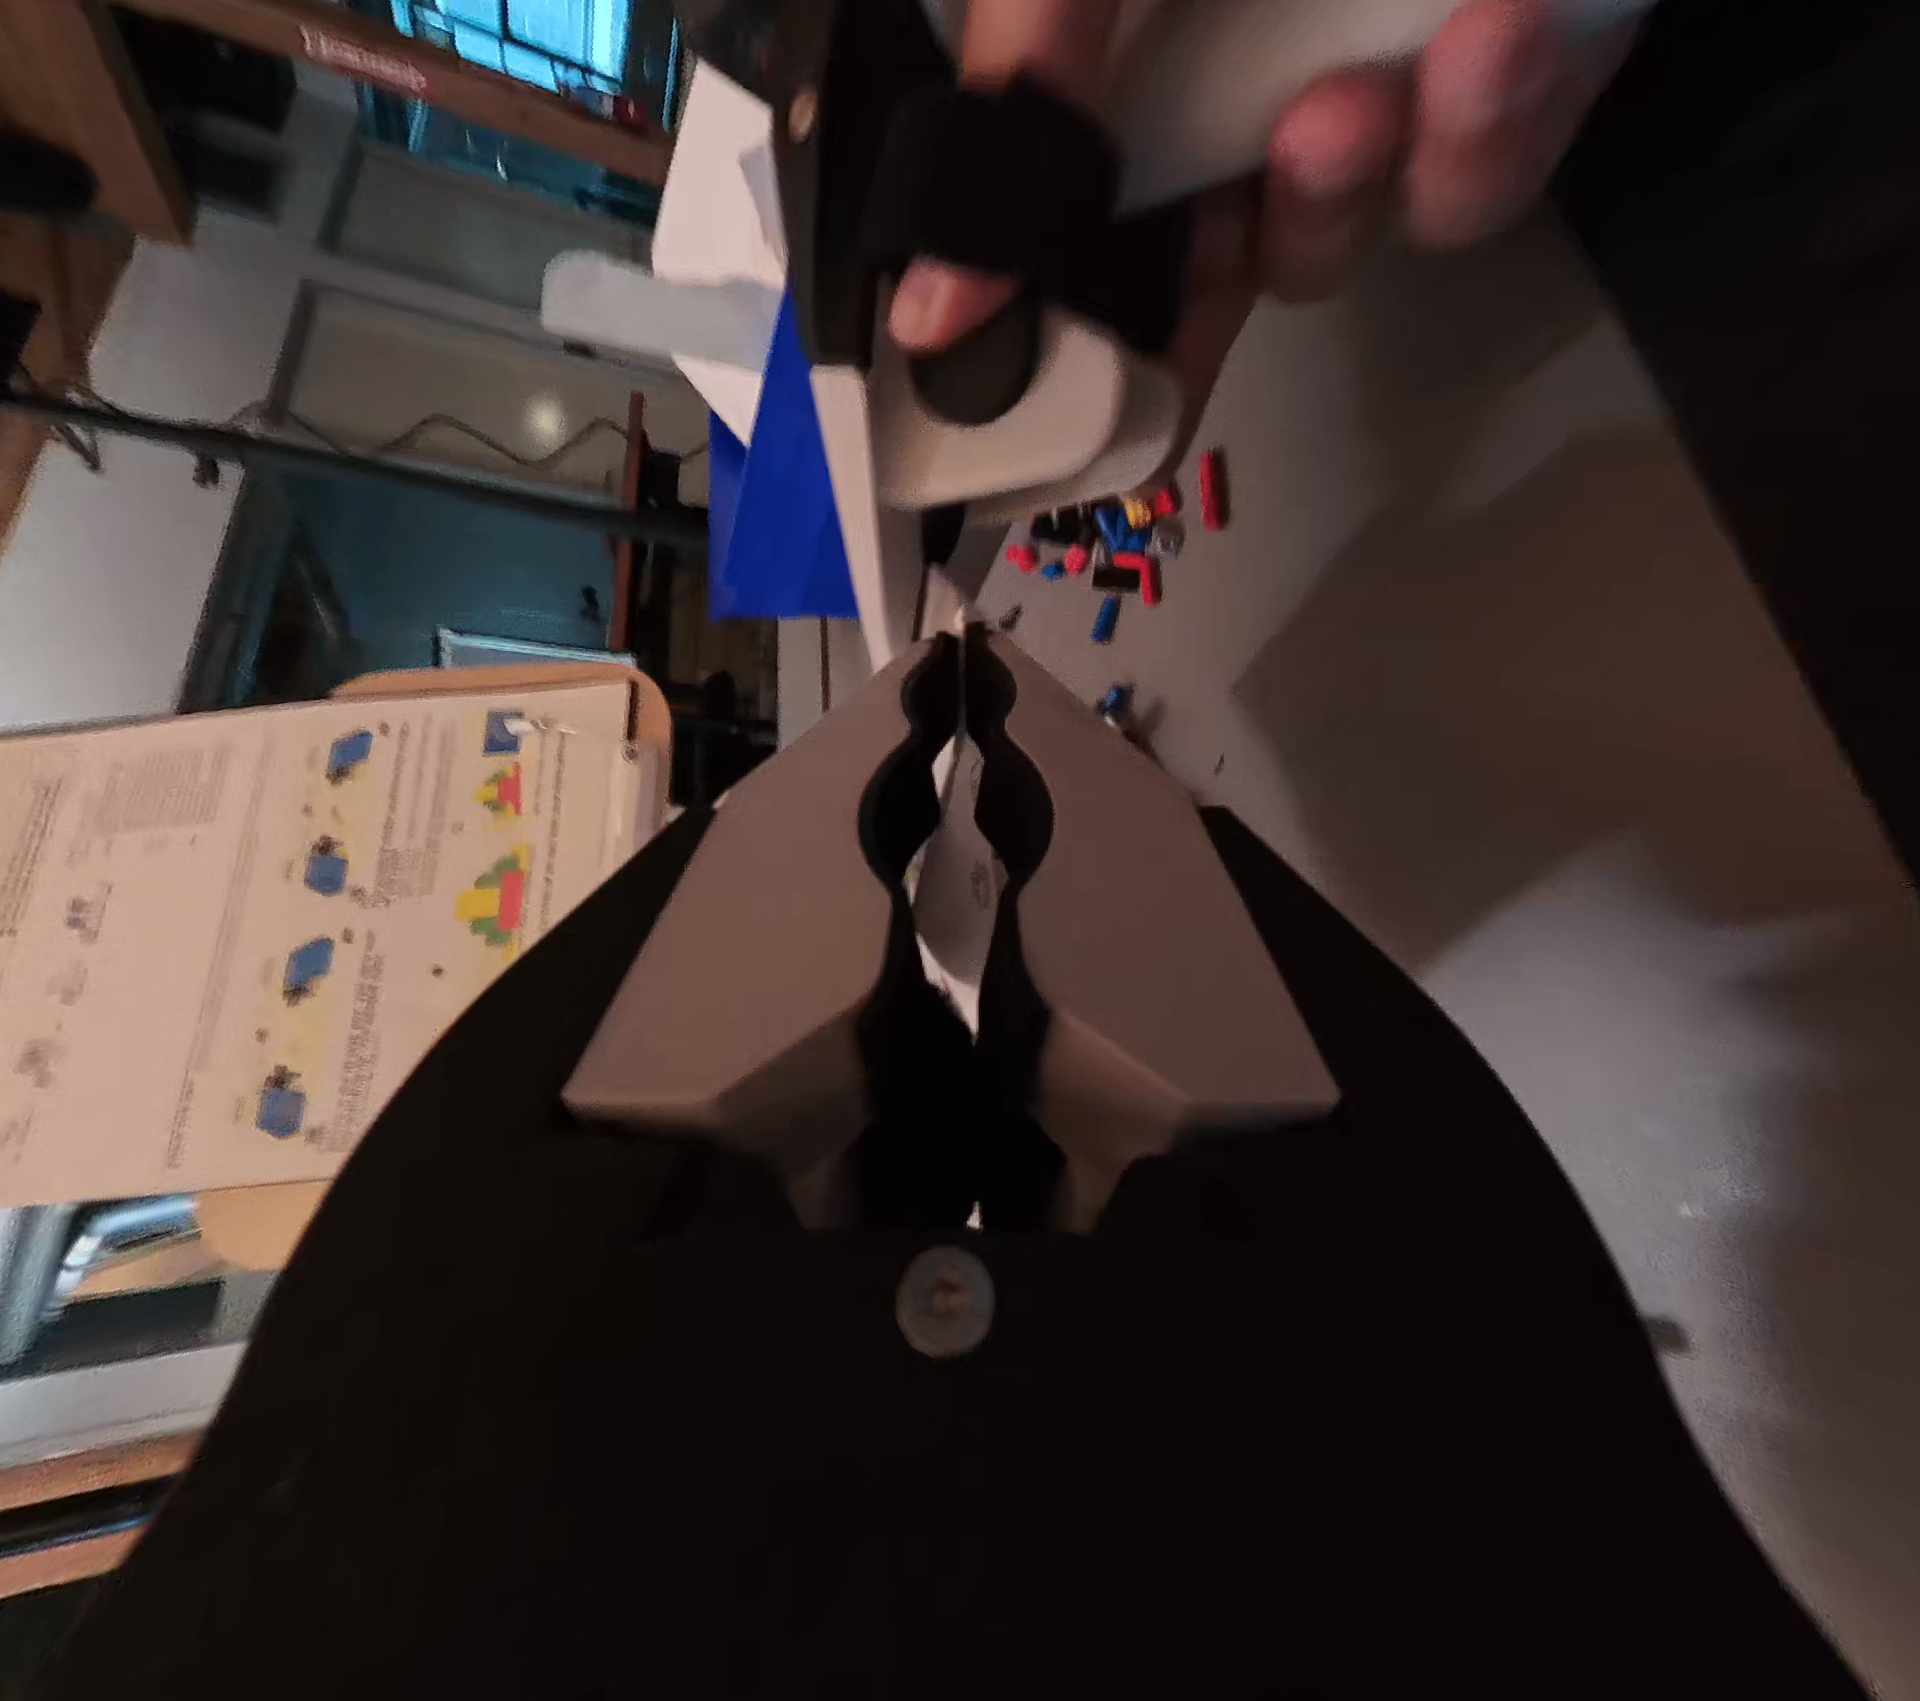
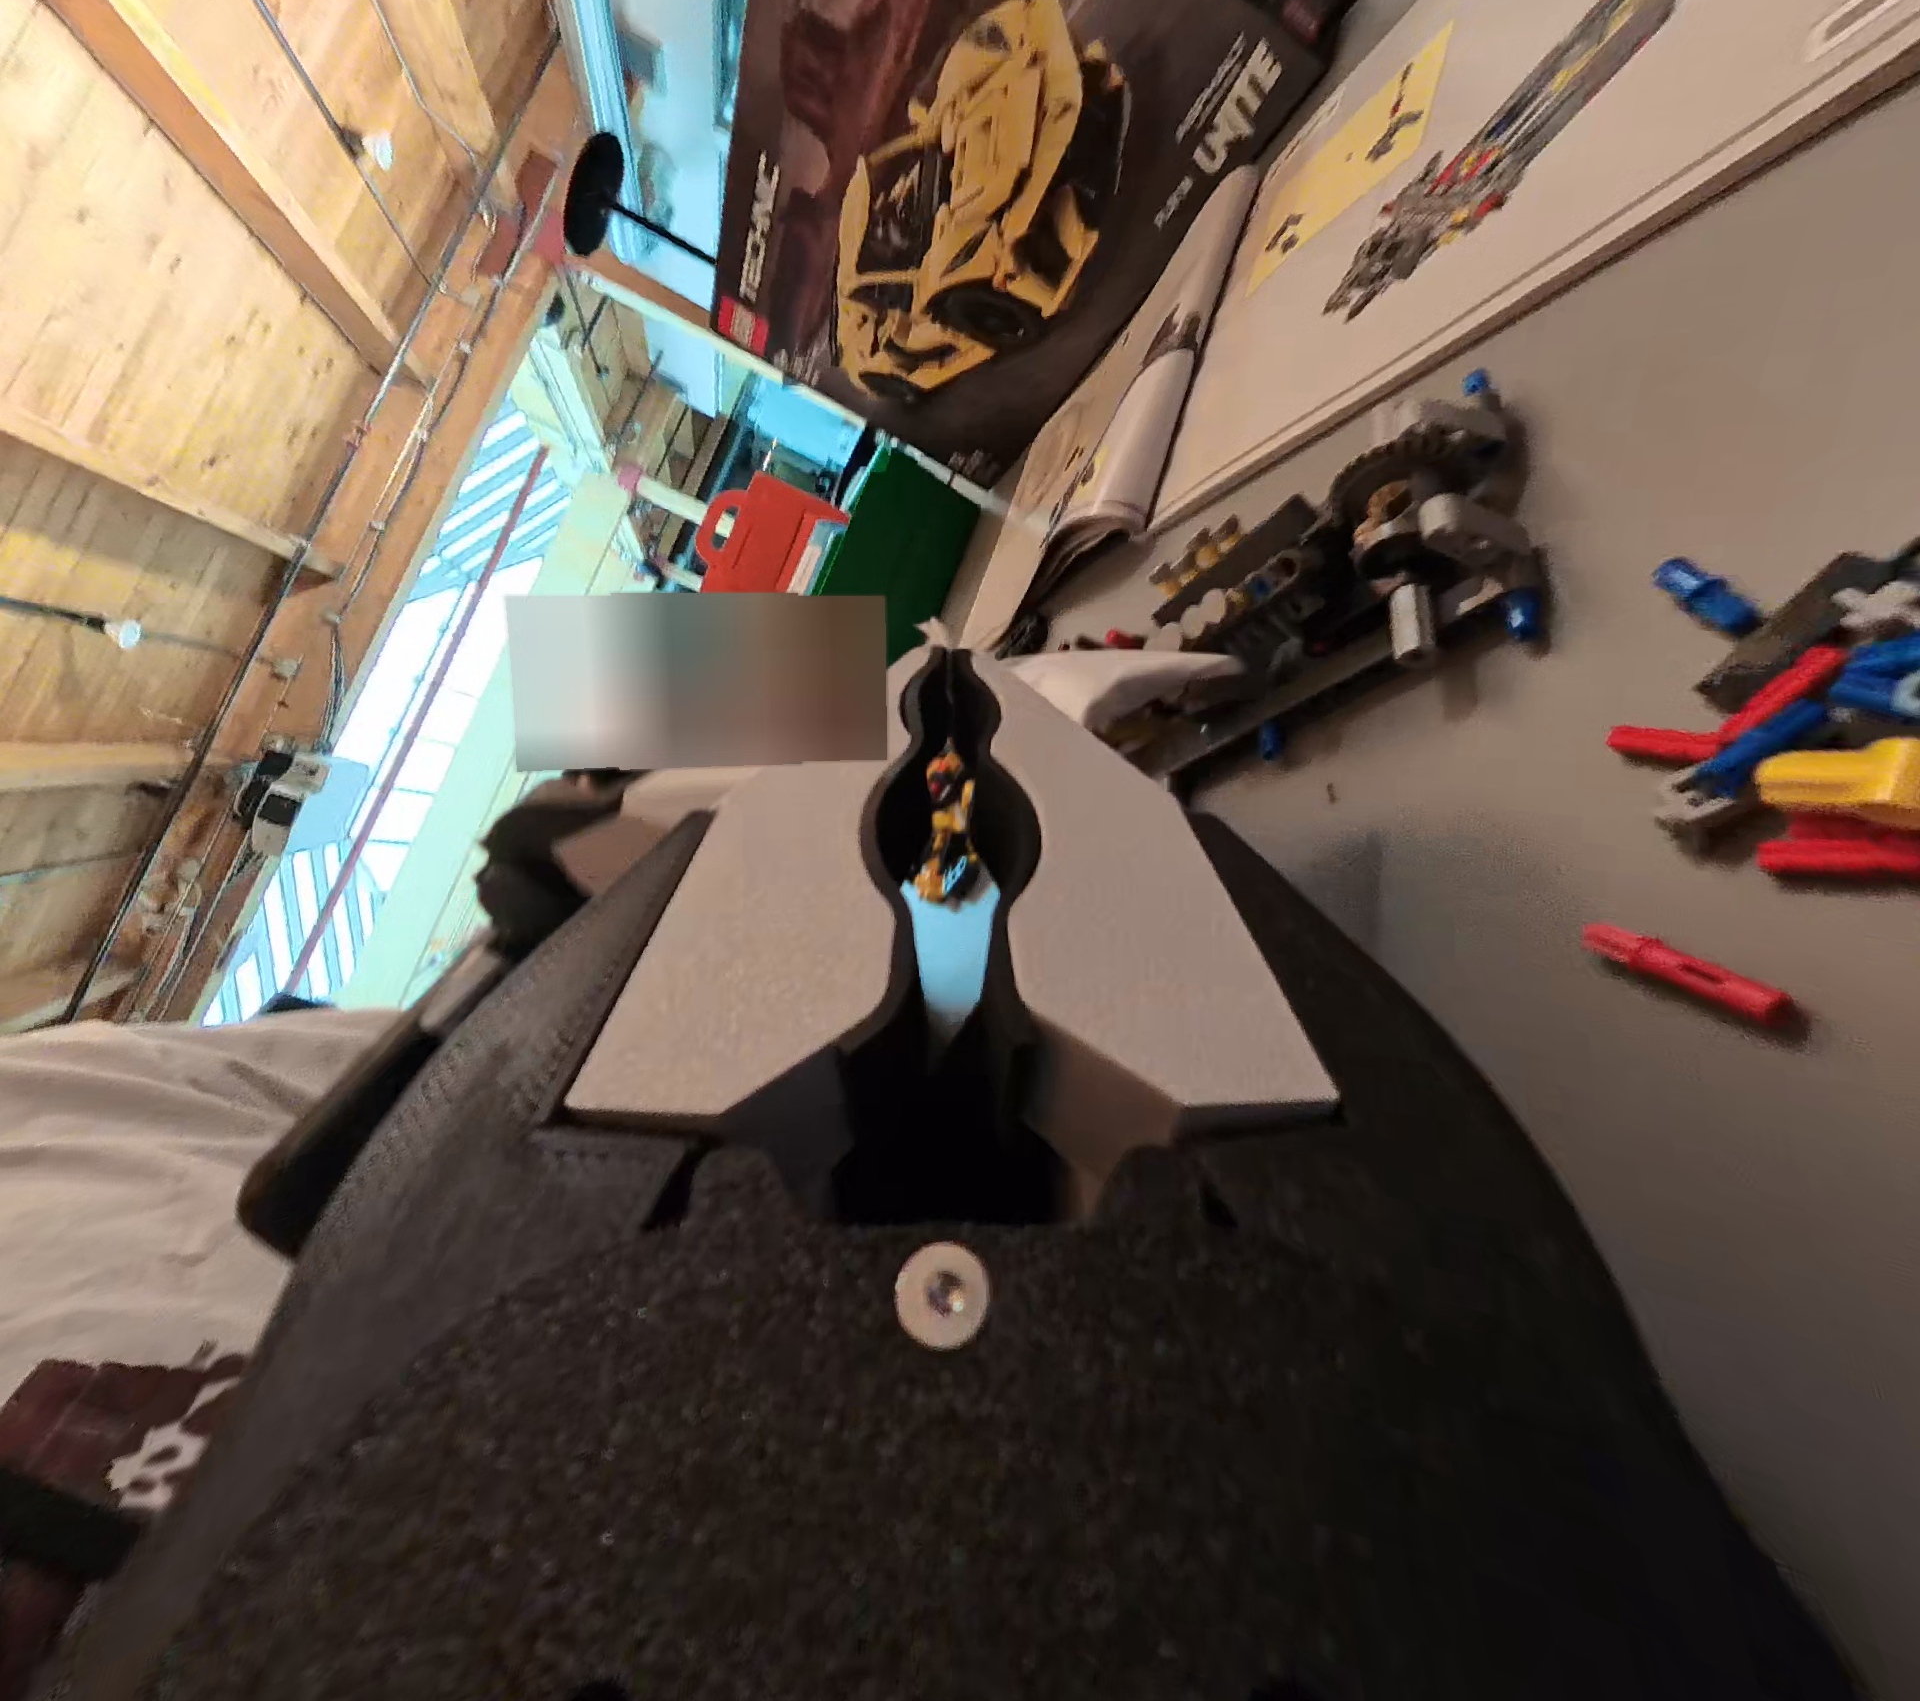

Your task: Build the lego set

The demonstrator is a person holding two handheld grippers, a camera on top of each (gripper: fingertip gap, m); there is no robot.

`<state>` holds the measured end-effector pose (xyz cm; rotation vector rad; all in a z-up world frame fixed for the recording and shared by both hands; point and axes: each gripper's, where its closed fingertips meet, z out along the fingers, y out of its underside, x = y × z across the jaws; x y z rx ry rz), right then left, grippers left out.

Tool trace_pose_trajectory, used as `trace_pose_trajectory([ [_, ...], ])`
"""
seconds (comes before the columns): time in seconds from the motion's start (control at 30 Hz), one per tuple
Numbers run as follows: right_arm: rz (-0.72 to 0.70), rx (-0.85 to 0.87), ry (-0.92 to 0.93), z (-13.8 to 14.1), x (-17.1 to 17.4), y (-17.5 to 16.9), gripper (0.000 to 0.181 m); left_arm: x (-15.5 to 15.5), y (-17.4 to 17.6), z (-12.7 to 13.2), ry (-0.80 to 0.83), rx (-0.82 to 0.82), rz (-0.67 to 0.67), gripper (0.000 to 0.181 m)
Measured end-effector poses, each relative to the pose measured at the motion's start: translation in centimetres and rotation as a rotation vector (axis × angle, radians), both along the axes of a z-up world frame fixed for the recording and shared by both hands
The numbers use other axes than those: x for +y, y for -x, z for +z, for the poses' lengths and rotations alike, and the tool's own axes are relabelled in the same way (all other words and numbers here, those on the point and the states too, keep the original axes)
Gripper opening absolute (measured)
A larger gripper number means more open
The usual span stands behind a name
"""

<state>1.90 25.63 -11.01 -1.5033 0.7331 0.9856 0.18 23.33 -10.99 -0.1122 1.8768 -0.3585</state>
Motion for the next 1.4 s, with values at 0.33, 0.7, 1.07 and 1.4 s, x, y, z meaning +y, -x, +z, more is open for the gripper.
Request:
trace_pose_trajectory([
  [0.33,0.003,-0.187,0.022,0.8,-0.7,-0.5,0.0,0.1,-0.4,1.4,0.416,0.127,-0.018,0.0],
  [0.7,-0.099,-0.136,0.109,-0.9,-2.0,-4.0,0.0,-2.2,0.5,0.4,0.38,0.154,-0.084,0.0],
  [1.07,-0.145,-0.278,0.22,-2.8,-2.0,-6.0,0.0,-2.4,0.8,0.3,0.341,0.154,-0.1,0.0],
  [1.4,-0.176,-0.361,0.266,-3.0,-2.9,-7.7,0.0,-2.4,-0.1,1.9,0.514,0.188,-0.091,0.0],
])
